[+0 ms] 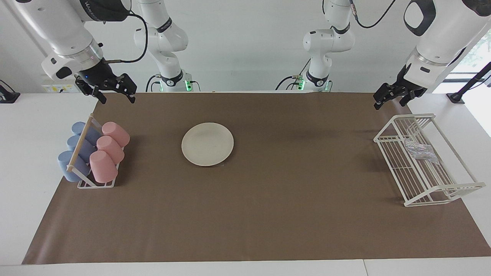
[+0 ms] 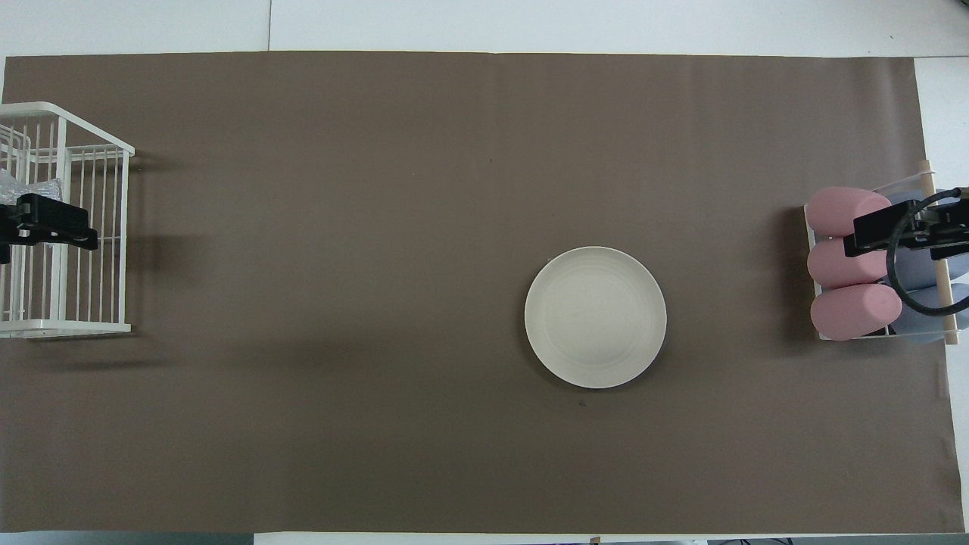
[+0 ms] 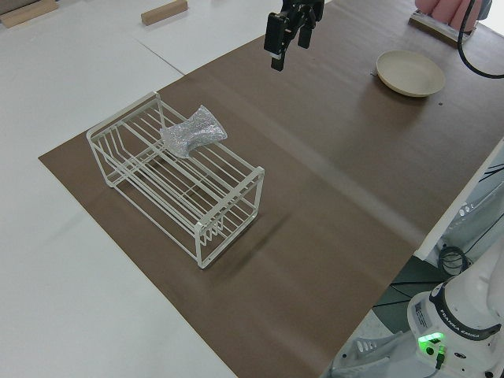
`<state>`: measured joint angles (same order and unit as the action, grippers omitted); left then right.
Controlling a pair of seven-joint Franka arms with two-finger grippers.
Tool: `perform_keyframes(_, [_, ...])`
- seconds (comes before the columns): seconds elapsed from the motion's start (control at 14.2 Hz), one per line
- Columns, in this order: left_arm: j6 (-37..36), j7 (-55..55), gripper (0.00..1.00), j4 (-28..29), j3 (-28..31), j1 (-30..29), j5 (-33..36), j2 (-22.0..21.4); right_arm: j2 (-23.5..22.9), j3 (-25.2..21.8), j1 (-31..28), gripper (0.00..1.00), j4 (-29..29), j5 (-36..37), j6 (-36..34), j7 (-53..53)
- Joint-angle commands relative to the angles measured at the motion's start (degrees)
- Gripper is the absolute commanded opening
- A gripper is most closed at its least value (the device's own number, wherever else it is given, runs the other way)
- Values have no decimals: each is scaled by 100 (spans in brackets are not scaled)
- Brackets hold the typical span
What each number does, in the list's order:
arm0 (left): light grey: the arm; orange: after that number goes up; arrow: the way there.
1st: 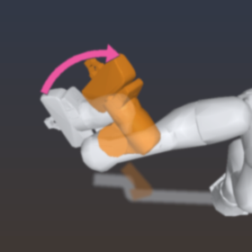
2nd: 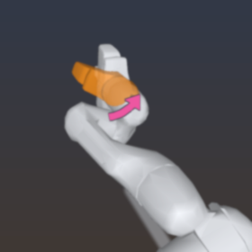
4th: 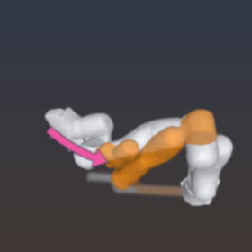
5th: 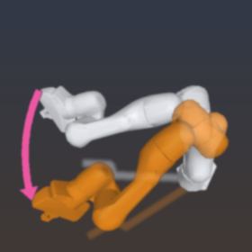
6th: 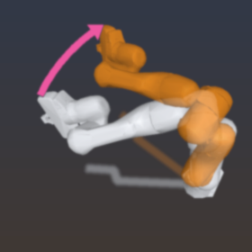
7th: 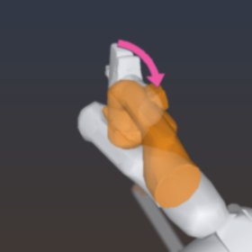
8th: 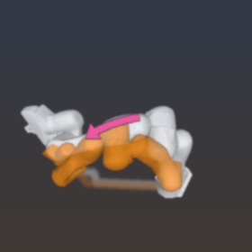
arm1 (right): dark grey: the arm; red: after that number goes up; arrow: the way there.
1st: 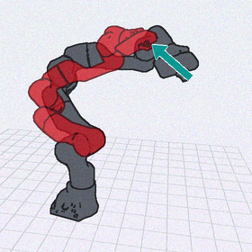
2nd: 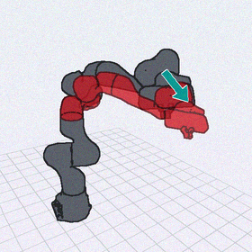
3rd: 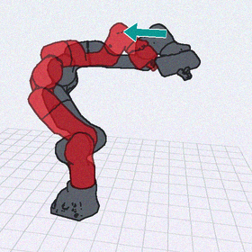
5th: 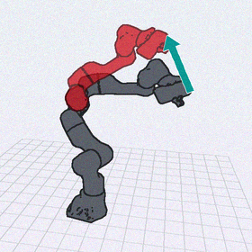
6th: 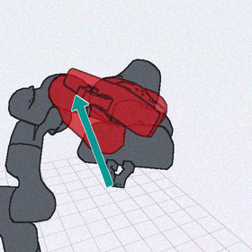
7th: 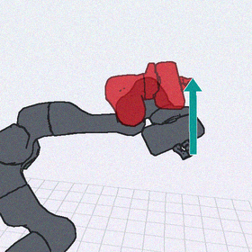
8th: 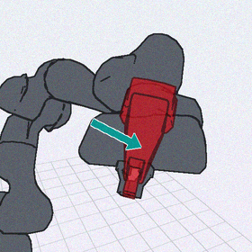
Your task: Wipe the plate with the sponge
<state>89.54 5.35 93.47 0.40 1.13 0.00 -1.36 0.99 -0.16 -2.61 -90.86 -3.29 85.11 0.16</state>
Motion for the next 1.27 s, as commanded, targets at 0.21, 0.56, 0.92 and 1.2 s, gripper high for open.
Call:
perform_keyframes(0.21, [510,1528,100,470,-31,466,1325,-67,489,52,330,100,-932,74,576,439])
perform_keyframes(0.56, [976,1670,100,629,-23,633,3133,810,507,60,585,100,-968,12,803,626])
perform_keyframes(0.92, [1425,2003,100,611,-23,581,4568,1409,499,60,1042,100,-995,12,1227,992])
perform_keyframes(1.2, [1750,2364,100,611,-14,502,5194,1753,367,69,1306,100,-793,21,1374,2085])
